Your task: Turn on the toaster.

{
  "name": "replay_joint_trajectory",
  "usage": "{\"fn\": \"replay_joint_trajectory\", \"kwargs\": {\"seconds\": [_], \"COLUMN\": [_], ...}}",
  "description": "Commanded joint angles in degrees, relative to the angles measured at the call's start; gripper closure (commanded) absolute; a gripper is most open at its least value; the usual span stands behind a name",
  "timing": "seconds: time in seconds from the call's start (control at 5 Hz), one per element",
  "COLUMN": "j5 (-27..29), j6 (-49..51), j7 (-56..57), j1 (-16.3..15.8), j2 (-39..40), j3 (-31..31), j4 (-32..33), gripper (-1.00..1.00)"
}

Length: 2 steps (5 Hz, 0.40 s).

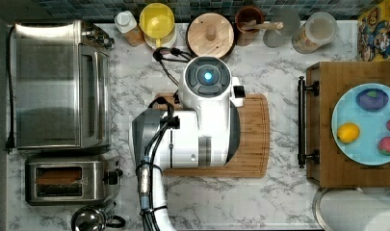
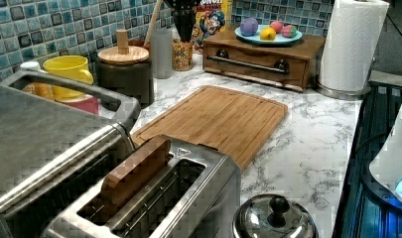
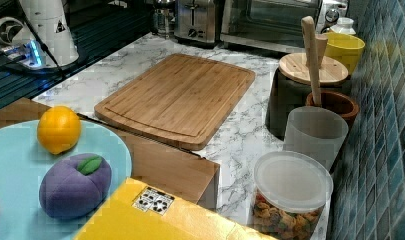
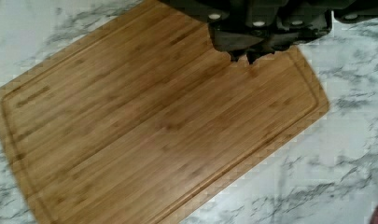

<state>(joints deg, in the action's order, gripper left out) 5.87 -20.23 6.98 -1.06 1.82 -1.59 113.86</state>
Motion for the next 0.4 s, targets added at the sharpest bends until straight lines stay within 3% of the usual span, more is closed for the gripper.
{"fn": "replay_joint_trajectory", "kwargs": {"seconds": [0.2,0.4], "j5": [5.7,6.9], "j6": [-4.5,-7.6], "j7": [7.1,7.2], "j1": [-6.6,-8.9], "j2": [-11.4,-17.5], "j3": [-5.3,-5.7], "j4": [13.7,18.8], "gripper": [1.0,1.0]}}
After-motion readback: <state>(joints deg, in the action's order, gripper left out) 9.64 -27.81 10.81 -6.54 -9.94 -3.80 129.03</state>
